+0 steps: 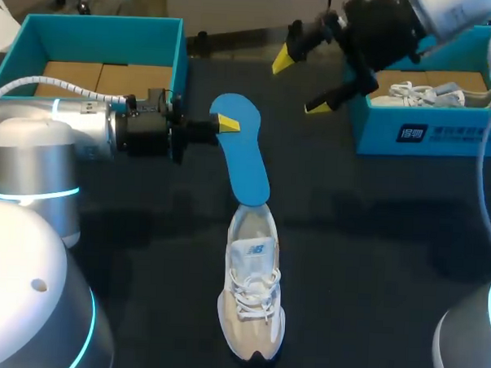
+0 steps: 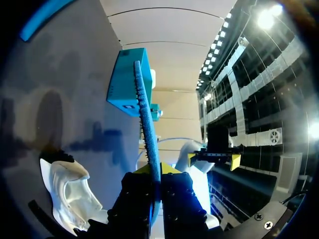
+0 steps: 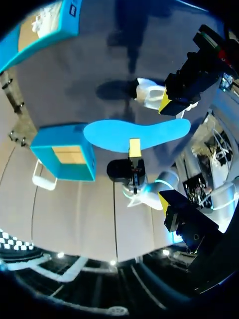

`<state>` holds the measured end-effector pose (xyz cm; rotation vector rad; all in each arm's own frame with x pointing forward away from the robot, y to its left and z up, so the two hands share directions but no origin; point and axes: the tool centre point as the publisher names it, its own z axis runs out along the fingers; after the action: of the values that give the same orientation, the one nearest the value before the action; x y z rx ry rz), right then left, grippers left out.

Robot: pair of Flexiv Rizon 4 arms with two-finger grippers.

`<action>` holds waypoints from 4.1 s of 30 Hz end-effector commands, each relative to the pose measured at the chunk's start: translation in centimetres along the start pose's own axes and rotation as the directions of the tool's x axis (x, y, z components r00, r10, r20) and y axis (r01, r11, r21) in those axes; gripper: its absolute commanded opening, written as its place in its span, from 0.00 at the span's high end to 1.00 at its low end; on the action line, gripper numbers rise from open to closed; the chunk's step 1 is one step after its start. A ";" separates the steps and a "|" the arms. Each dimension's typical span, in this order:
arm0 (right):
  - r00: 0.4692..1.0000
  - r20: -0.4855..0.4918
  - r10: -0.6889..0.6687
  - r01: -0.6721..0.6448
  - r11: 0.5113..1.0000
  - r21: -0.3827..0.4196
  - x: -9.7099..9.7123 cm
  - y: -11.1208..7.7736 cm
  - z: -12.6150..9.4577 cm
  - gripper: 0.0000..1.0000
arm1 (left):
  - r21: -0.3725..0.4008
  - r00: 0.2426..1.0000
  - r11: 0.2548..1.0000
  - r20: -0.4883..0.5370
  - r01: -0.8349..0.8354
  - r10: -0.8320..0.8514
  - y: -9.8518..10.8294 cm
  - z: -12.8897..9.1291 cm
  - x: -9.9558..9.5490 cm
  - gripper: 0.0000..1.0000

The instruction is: Take the shoe out of the shoebox, open the shoe tongue, remove and reinsert the insole, then place the shoe into the shoebox

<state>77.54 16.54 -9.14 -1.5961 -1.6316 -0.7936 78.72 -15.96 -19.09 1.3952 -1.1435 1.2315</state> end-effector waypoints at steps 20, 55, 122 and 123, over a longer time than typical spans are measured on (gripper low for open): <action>0.832 -0.553 -0.047 0.029 0.999 -0.042 -3.2 -0.1 2.8 0.00 | -0.002 1.000 1.000 0.004 0.000 0.000 0.0 -0.1 0.1 1.00; 0.813 -0.580 -0.044 0.019 0.999 -0.048 -3.9 -0.2 3.2 0.00 | 0.242 0.540 0.550 -0.111 -0.799 0.834 -1.1 -2.9 2.7 1.00; 0.813 -0.580 -0.044 0.019 0.999 -0.048 -3.9 -0.2 3.2 0.00 | 0.139 -0.756 -0.743 0.102 0.654 -0.646 -3.7 -3.1 4.1 1.00; 0.813 -0.580 -0.044 0.019 0.999 -0.048 -3.9 -0.2 3.2 0.00 | 0.139 -0.756 -0.743 0.102 0.654 -0.646 -3.7 -3.1 4.1 1.00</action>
<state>77.15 16.87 -14.21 -1.1776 -1.1944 -1.2007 81.90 -12.73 -15.14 1.0263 1.2697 -1.5493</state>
